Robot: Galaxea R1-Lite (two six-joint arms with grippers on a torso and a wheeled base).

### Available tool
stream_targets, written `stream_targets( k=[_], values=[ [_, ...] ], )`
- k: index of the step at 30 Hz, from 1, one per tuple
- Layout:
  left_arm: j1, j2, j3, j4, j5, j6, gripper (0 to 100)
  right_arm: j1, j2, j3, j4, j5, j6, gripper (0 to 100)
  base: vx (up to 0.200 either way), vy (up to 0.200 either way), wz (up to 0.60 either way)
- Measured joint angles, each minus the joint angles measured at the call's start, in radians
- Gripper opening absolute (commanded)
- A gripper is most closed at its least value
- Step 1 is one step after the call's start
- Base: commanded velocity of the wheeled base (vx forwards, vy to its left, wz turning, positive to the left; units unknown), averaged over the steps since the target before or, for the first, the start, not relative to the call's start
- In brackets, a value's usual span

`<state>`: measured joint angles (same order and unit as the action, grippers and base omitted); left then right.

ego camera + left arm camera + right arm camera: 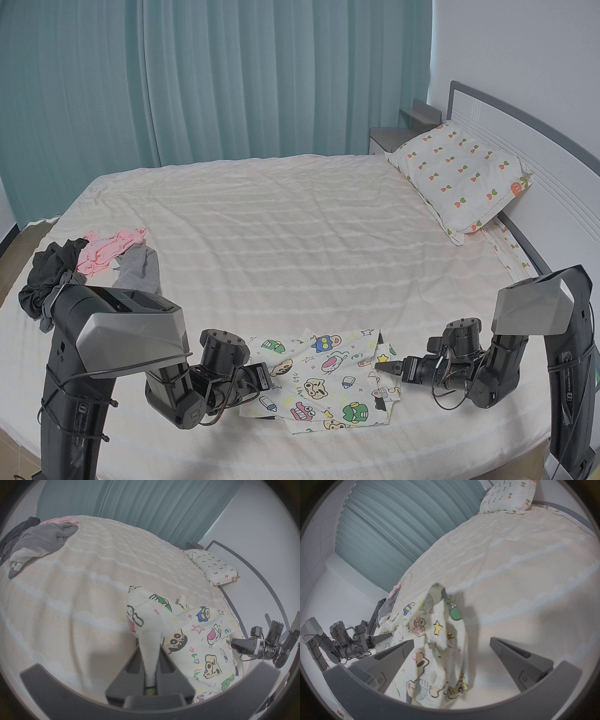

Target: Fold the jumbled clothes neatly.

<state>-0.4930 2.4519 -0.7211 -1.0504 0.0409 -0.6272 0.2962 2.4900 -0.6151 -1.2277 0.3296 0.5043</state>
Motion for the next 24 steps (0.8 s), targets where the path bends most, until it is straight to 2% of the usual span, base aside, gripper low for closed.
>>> stream_targets(
  k=[10,18,19,24],
  values=[
    [0.0,0.0,0.0,-0.001,0.0,0.001,0,0.042,0.011,-0.067,0.099,0.001,0.0,100,0.0,0.0,0.0],
    [0.0,0.001,0.003,-0.006,0.0,-0.001,0,0.063,0.007,-0.106,0.111,0.001,-0.005,100,0.0,0.0,0.0],
    [-0.001,0.001,0.004,-0.009,-0.001,-0.001,0,0.064,0.007,-0.107,0.112,0.001,-0.008,0,0.0,0.0,0.0],
    [-0.011,0.001,0.012,-0.043,-0.002,-0.009,0,0.074,0.002,-0.112,0.159,0.001,-0.042,0,0.0,0.0,0.0]
  ],
)
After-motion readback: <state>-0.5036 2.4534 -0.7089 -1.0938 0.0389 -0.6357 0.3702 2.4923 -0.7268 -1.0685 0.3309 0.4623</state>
